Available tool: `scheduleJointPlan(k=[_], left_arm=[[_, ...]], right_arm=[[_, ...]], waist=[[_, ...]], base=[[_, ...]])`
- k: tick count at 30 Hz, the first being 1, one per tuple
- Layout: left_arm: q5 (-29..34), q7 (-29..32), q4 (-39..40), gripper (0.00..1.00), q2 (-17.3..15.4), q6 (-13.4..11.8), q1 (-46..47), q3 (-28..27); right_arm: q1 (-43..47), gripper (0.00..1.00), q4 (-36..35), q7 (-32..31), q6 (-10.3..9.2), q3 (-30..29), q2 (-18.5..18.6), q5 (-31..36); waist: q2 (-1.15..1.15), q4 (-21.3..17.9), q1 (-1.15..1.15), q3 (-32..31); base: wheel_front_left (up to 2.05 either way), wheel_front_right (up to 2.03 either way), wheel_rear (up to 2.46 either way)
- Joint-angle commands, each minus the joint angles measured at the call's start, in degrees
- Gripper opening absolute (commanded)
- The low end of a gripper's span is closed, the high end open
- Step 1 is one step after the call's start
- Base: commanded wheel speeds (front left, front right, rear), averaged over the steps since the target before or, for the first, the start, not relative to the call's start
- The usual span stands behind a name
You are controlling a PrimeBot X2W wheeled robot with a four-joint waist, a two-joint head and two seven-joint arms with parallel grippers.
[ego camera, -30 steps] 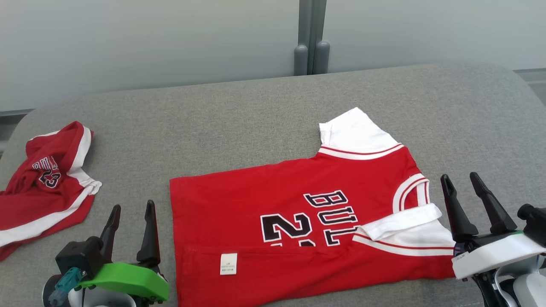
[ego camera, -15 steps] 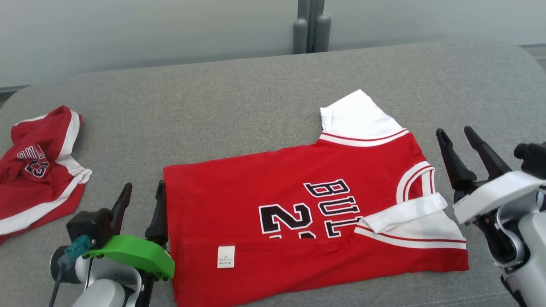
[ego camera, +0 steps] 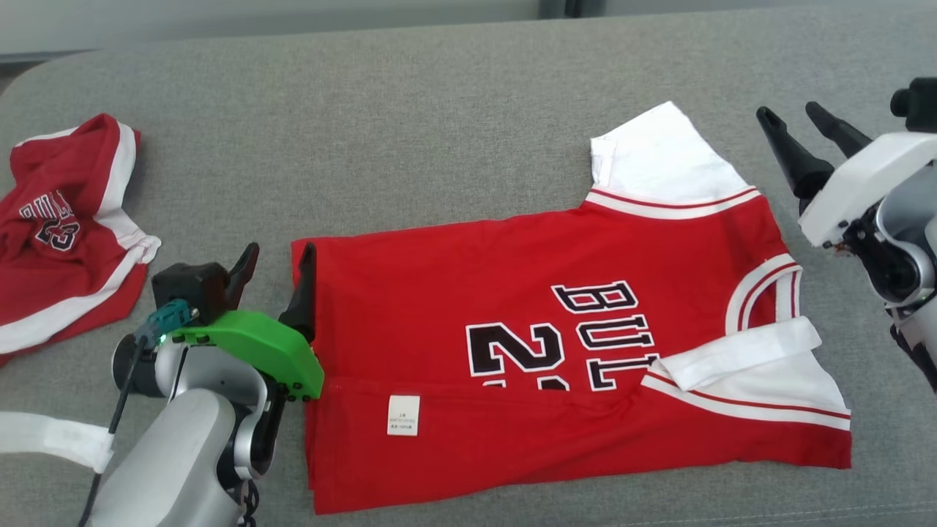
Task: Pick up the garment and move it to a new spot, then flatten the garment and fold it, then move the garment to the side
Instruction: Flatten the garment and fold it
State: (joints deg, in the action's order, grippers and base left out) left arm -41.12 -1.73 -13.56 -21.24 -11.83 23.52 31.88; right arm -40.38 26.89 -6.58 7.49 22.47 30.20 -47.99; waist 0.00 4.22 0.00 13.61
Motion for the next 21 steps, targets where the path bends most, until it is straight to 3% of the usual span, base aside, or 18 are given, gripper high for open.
scheduleJointPlan(k=[1,10,21], left_arm=[[0.48,0.27,-0.74,1.00,0.41,0.19,1.82,0.23],[0.97,1.87,-5.39,1.00,3.45,1.81,7.77,2.22],[1.63,1.80,-7.87,1.00,5.76,3.34,12.87,3.77]], right_arm=[[-2.13,1.00,1.24,-0.76,0.00,1.19,0.66,-0.59],[-13.51,1.00,9.49,-5.07,0.00,8.50,2.60,-4.91],[-21.06,1.00,15.46,-5.70,0.00,14.26,4.76,-7.85]], waist=[[0.00,1.97,0.00,2.99],[0.00,4.82,0.00,7.65],[0.00,7.41,0.00,12.22]], base=[[0.00,0.00,0.00],[0.00,0.00,0.00],[0.00,0.00,0.00]])
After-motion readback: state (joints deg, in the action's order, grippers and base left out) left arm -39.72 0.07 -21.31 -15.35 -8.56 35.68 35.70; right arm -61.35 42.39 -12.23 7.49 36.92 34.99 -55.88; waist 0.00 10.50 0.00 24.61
